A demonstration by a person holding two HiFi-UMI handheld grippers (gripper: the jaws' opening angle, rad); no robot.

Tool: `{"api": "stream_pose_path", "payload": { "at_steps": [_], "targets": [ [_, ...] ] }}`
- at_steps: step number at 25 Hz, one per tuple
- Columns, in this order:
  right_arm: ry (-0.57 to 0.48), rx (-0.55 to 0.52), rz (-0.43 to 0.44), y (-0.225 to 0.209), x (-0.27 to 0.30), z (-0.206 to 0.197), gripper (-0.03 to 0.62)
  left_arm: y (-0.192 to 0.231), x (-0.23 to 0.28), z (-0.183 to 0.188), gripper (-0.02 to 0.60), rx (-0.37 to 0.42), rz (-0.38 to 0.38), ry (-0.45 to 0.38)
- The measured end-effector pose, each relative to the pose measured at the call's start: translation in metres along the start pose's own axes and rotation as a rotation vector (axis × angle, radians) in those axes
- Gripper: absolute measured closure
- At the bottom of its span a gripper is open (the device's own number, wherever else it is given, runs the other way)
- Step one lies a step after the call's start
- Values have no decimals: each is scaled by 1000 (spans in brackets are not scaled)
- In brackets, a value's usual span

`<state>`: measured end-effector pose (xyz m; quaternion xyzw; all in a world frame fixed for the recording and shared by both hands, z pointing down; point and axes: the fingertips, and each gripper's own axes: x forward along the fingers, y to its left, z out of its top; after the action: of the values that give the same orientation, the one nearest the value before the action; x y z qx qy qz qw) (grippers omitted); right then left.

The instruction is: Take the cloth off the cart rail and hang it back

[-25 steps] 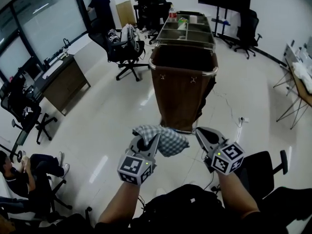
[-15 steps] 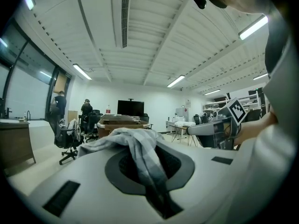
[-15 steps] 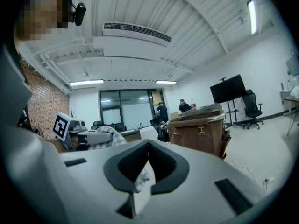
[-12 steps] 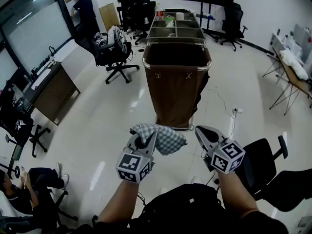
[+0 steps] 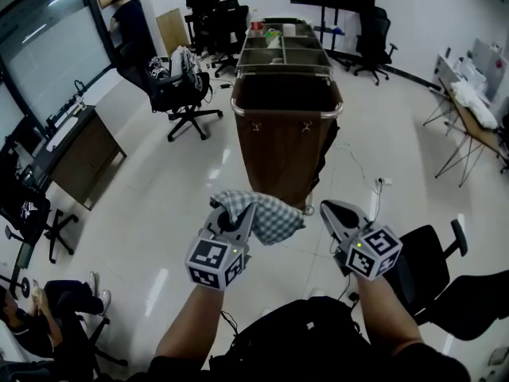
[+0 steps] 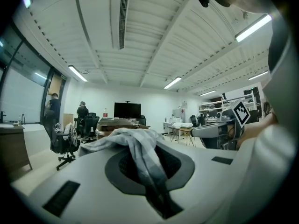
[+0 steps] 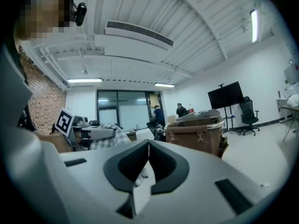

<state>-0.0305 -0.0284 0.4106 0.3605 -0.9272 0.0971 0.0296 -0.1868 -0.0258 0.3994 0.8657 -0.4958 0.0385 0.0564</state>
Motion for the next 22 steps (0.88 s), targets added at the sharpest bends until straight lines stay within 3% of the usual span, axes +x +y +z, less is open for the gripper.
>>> {"api": "stream_pose_path", "payload": {
  "at_steps": [10, 22],
  "targets": [
    [-10, -2, -22, -37, 11, 10, 574, 18, 57, 35, 555, 25, -5, -44],
    [-98, -35, 47, -128, 78, 82, 574, 53, 162, 86, 555, 72, 39, -77]
  ]
}}
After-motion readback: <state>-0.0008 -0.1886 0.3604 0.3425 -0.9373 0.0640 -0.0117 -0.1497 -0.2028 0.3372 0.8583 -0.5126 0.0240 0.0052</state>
